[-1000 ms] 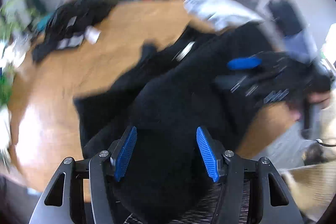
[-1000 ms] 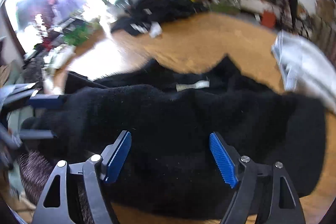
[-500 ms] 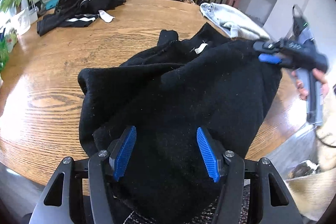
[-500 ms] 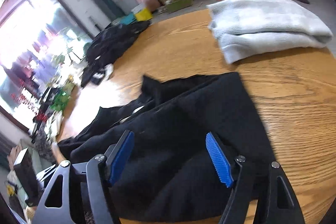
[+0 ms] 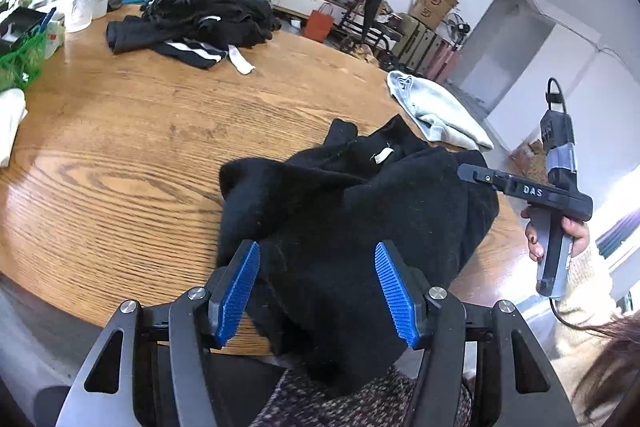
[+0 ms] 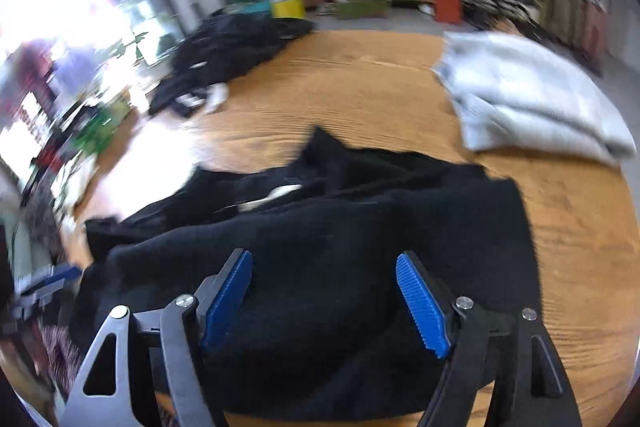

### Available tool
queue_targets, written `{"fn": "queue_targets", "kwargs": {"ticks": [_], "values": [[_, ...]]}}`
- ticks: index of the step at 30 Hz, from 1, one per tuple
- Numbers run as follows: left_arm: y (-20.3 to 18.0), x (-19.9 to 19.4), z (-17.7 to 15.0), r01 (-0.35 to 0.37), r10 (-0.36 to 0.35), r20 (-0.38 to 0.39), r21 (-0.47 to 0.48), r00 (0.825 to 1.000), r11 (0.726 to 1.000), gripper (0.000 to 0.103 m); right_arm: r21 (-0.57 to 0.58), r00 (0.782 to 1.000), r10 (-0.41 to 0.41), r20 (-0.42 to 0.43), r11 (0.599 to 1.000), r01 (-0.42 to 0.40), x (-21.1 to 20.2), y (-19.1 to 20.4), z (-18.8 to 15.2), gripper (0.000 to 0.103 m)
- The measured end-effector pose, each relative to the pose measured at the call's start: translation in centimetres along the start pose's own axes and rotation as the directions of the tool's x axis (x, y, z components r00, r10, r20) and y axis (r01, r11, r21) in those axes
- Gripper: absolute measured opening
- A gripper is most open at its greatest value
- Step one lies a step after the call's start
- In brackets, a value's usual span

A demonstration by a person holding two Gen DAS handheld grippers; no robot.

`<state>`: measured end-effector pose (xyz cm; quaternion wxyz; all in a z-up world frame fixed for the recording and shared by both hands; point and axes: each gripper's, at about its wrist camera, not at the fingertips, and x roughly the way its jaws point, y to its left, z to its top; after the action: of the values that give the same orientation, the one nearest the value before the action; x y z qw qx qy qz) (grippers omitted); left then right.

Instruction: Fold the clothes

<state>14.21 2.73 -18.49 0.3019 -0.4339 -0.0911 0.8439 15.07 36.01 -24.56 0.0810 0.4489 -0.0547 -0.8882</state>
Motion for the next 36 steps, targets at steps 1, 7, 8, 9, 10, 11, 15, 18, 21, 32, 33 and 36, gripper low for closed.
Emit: {"fn": "queue_targets", "kwargs": {"ticks": [1,7,8,9,10,11,15,18,21,32,33,36], "values": [[0.2,0.2,0.1,0.005,-0.005,-0.008,-0.001,1.000,1.000,0.062,-0.032,1.000,0.018,0.004,0.999,-0.018,-0.2,1.2,0.2,0.079],[1.3,3.4,0.1,-0.011,0.011,-0.095,-0.005,0.995,1.000,0.062,-0.122,0.991,0.125,-0.035,0.984,-0.129,0.2,6.1,-0.2,0.079],[1.5,3.7,0.0,-0.008,0.007,-0.104,-0.015,0.995,1.000,0.062,-0.128,0.990,0.133,-0.043,0.982,-0.137,0.2,6.5,-0.5,0.079],[1.8,4.0,-0.2,-0.004,0.001,-0.111,-0.027,0.994,1.000,0.061,-0.133,0.989,0.139,-0.049,0.981,-0.144,0.2,6.9,-0.8,0.079],[1.8,3.7,-0.2,0.004,-0.007,-0.095,-0.029,0.995,1.000,0.050,-0.137,0.988,0.146,-0.055,0.979,-0.152,0.2,7.1,-1.0,0.079],[1.7,3.1,-0.2,0.014,-0.016,-0.073,-0.030,0.997,0.999,0.042,-0.140,0.986,0.154,-0.059,0.977,-0.161,0.2,7.4,-1.1,0.079],[1.0,1.2,-0.1,0.060,-0.060,0.006,-0.024,0.998,0.998,0.015,-0.153,0.979,0.187,-0.079,0.968,-0.197,0.4,8.2,-1.7,0.079],[0.3,1.0,0.0,0.070,-0.070,0.007,-0.015,0.998,0.997,0.011,-0.163,0.976,0.203,-0.082,0.963,-0.214,0.1,8.9,-1.7,0.079],[-0.8,0.6,-0.4,0.114,-0.114,0.009,0.017,0.993,0.993,0.009,-0.163,0.968,0.237,-0.087,0.955,-0.249,-0.1,9.6,-1.8,0.079],[-5.3,-1.7,-1.6,0.171,-0.184,0.059,0.184,0.981,0.968,0.009,0.114,0.889,0.438,-0.135,0.898,-0.425,-0.3,10.1,-1.1,0.079],[-5.5,-1.8,-1.6,0.168,-0.183,0.061,0.194,0.981,0.966,0.009,0.148,0.878,0.459,-0.135,0.885,-0.441,-0.3,10.3,-0.9,0.079],[-6.1,-2.1,-1.8,0.173,-0.191,0.066,0.216,0.979,0.961,0.009,0.185,0.866,0.473,-0.163,0.876,-0.444,-0.3,11.6,-0.3,0.077]]}}
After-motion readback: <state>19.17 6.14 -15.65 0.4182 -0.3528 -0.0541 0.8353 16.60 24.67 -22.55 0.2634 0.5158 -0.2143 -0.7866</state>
